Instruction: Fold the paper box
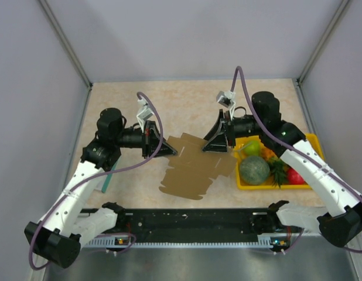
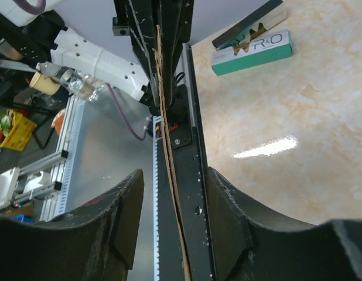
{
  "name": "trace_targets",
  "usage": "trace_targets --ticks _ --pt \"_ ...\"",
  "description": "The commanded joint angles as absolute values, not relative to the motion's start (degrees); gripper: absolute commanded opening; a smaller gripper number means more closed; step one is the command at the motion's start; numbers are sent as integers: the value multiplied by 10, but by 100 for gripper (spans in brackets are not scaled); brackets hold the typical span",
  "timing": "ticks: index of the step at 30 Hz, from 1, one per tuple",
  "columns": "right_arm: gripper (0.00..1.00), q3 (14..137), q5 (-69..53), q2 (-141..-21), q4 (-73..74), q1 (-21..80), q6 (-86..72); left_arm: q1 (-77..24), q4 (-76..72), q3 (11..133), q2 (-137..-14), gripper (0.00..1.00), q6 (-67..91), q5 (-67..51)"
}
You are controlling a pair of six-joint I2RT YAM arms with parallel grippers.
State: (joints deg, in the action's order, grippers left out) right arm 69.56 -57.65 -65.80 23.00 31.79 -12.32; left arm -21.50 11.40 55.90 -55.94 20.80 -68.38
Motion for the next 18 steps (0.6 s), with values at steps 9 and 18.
trace_targets --ticks 9,18 --pt "0 702 -586 -659 224 345 -98 -240 153 621 -569 5 165 -659" --pt "0 666 -495 -627 200 345 -149 -244 274 730 -545 94 163 -360"
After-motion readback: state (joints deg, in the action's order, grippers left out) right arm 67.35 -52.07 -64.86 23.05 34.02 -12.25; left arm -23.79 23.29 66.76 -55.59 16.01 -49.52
